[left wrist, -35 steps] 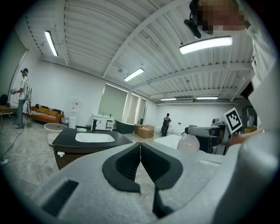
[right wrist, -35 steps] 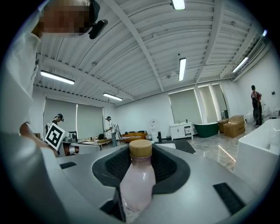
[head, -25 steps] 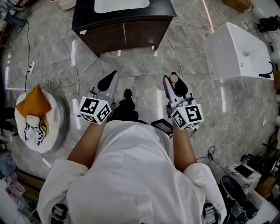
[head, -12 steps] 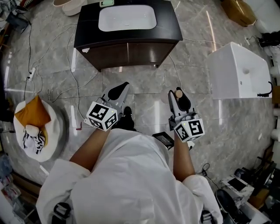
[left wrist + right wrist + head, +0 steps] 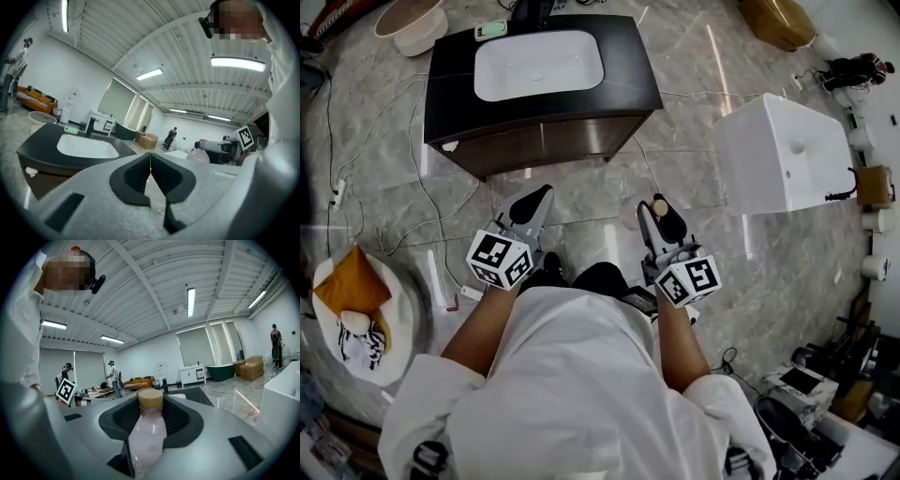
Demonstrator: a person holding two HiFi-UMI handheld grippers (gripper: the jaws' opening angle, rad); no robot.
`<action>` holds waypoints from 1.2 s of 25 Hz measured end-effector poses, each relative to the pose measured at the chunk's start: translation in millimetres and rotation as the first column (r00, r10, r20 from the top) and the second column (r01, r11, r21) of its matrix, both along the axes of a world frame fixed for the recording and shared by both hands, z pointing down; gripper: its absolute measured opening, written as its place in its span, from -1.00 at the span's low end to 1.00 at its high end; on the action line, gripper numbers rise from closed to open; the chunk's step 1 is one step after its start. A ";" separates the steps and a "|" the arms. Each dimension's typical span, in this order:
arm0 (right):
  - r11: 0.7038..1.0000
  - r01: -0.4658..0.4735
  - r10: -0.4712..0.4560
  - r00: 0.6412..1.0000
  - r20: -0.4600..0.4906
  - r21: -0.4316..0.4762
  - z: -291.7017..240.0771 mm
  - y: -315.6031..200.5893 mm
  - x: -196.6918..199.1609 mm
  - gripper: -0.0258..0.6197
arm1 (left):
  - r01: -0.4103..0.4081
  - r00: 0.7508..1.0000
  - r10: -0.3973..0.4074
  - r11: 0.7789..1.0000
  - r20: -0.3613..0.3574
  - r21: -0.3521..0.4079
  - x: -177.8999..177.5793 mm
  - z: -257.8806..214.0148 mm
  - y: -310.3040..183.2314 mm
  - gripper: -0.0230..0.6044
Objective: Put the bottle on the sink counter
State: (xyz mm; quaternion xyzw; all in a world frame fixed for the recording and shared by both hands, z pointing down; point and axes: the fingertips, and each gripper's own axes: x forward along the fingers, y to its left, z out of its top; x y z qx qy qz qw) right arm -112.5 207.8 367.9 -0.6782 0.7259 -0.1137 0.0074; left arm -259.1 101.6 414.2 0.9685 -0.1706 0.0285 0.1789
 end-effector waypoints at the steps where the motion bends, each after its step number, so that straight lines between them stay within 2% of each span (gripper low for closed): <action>1: 1.000 -0.001 0.001 1.000 0.002 -0.002 0.7 -2.2 2.5 -0.47 | 0.000 1.000 0.000 1.000 -0.002 -0.003 2.6 0.2 -3.2 -0.88; 7: 1.000 -0.007 0.007 0.999 0.032 -0.012 12.0 -32.1 33.6 -0.47 | -0.008 1.000 0.008 1.000 0.017 -0.016 32.5 6.1 -31.7 -0.88; 13: 0.999 0.040 -0.040 0.998 0.040 0.004 14.9 -79.5 75.0 -0.47 | 0.027 0.999 -0.026 1.000 0.038 -0.015 74.7 11.0 -73.5 -0.87; 19: 0.996 0.086 -0.087 0.995 0.039 0.012 7.6 -122.6 139.6 -0.47 | 0.041 0.995 -0.045 0.998 0.091 0.052 135.7 4.4 -105.4 -0.88; 27: 0.992 0.129 -0.129 0.991 0.045 0.007 4.4 -163.5 229.1 -0.47 | 0.117 0.985 -0.124 0.991 0.119 0.059 206.0 -3.9 -149.4 -0.88; 30: 0.987 0.161 -0.161 0.986 0.035 -0.004 6.7 -174.6 251.6 -0.47 | 0.126 0.981 -0.138 0.988 0.136 0.094 228.9 -9.8 -160.1 -0.87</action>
